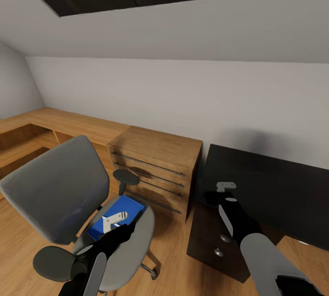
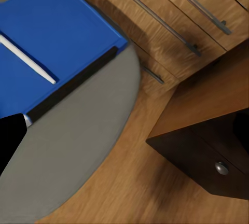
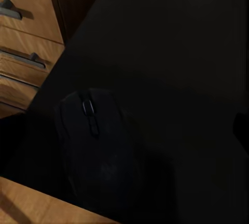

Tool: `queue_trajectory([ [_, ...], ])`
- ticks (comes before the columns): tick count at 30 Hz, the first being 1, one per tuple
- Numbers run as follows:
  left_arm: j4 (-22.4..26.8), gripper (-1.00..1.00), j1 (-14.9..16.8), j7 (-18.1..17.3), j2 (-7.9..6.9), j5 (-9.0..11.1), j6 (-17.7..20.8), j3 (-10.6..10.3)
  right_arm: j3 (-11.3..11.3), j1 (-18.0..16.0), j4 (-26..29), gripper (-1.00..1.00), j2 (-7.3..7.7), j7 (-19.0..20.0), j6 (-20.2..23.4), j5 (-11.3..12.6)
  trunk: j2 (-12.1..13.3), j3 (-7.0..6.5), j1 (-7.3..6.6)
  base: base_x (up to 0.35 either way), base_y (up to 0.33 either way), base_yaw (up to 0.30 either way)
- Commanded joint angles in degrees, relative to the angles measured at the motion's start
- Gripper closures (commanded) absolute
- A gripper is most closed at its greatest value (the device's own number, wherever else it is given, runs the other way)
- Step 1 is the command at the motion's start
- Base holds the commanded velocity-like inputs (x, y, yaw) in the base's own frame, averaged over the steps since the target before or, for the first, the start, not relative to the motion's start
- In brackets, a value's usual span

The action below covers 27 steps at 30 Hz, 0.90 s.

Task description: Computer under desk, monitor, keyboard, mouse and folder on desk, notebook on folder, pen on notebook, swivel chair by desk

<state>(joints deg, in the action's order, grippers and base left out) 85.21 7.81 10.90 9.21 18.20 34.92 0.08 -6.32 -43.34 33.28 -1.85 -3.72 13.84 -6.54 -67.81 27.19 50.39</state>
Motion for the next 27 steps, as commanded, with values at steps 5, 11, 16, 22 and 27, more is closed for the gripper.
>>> queue_trajectory([
  [5,-0.06,-1.00,0.02,0.44,0.01,0.61,0.24,0.01,-0.28,1.11,2.01,-1.00,-0.32,-0.12,-1.64,-0.65,1.58,-0.66,-0.88,0.000,0.000,0.000],
  [11,-0.11,-1.00,0.03,0.44,0.01,0.62,0.23,0.01,-0.26,8.22,13.71,-1.00,-2.04,-0.29,-3.35,-0.74,1.58,-0.66,-0.88,0.000,0.000,0.000],
  [16,-0.12,-1.00,0.02,0.44,0.01,0.68,0.23,0.01,0.05,13.49,22.45,-1.00,-2.96,-0.29,-2.83,-1.25,1.58,-0.66,-0.88,0.000,0.000,0.000],
  [22,-0.13,-1.00,0.03,0.44,0.01,0.69,0.24,0.01,2.34,16.12,26.13,-1.00,-3.23,-0.25,-1.25,-1.54,1.58,-0.66,-0.88,0.000,0.000,0.000],
  [27,-0.13,-1.00,0.03,0.44,0.01,0.67,0.24,0.01,4.10,17.49,27.00,-1.00,-3.31,-0.24,-0.63,-1.45,1.58,-0.66,-0.88,0.000,0.000,0.000],
])
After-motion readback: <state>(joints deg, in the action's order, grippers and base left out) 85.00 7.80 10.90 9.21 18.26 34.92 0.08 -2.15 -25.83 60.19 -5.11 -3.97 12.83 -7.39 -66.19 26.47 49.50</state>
